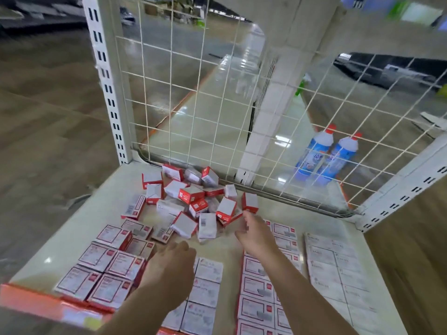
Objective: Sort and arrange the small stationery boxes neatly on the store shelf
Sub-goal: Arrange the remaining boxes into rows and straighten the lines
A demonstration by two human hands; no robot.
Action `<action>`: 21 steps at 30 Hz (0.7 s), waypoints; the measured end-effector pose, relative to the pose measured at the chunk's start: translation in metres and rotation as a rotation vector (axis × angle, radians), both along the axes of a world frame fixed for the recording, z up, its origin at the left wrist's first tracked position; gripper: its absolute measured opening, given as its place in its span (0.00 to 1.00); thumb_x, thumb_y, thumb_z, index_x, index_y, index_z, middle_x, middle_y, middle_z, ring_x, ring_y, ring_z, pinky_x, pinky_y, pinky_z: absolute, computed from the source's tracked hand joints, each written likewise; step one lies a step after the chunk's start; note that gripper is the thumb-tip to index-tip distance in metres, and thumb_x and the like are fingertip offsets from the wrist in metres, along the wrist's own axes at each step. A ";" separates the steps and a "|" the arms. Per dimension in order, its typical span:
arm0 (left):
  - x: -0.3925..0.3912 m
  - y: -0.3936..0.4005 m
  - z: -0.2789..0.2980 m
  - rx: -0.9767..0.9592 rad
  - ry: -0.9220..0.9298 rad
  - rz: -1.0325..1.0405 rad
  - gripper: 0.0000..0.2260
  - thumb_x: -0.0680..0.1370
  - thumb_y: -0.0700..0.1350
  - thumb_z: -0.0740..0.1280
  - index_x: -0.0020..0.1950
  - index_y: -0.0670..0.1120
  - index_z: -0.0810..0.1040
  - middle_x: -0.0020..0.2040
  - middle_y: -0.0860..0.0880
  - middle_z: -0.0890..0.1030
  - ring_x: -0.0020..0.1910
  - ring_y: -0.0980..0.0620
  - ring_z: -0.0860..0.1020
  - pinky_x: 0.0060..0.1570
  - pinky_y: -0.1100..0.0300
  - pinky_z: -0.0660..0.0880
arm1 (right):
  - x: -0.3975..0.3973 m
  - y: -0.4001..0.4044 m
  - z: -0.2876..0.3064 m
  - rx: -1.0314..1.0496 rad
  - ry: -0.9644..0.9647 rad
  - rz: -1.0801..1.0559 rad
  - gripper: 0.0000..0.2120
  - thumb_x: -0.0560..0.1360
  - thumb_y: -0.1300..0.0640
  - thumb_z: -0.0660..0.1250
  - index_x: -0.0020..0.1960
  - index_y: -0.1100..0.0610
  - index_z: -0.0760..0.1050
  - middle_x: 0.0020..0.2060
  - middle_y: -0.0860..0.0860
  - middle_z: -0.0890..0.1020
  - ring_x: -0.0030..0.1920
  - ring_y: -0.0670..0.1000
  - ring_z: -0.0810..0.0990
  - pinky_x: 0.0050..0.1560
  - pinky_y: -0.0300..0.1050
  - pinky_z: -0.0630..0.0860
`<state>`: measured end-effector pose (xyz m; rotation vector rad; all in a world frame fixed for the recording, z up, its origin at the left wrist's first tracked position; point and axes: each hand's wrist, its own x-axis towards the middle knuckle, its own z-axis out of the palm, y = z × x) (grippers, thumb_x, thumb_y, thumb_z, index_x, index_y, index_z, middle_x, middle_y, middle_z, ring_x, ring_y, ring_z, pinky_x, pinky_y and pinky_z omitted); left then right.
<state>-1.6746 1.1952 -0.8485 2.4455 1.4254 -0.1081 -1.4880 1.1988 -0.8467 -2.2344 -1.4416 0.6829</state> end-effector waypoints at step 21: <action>0.002 0.014 -0.027 -0.040 -0.084 0.022 0.10 0.79 0.45 0.58 0.59 0.50 0.73 0.59 0.53 0.72 0.57 0.53 0.71 0.54 0.60 0.70 | 0.002 0.044 -0.012 0.022 -0.094 0.023 0.27 0.72 0.58 0.70 0.69 0.53 0.67 0.61 0.53 0.72 0.60 0.52 0.74 0.56 0.39 0.69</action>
